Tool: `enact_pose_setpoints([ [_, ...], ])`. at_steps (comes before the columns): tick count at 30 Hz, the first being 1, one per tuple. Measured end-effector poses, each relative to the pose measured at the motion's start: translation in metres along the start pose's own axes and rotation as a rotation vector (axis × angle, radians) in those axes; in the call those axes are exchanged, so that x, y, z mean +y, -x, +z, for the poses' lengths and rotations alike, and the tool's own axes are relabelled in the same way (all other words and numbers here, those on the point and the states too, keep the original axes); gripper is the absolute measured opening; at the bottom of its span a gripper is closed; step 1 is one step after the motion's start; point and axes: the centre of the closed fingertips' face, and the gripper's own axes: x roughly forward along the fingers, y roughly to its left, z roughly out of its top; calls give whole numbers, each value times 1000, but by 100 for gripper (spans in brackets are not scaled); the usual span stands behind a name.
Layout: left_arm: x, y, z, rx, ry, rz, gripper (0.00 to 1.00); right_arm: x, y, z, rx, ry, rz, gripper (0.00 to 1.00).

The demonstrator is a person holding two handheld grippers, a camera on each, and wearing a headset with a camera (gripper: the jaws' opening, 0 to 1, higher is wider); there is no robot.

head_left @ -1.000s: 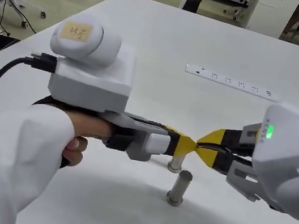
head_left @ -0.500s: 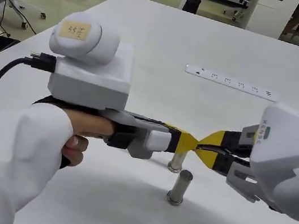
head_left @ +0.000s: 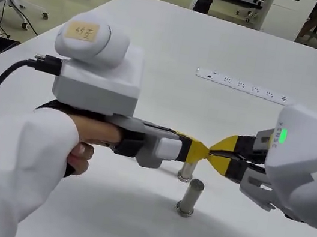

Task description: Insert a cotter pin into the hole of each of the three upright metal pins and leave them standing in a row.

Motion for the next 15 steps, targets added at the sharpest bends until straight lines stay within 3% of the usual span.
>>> enact_pose_setpoints([
  [15, 0, 0, -1, 3, 24, 3, 0, 2, -1, 0, -4, 7, 5, 0],
])
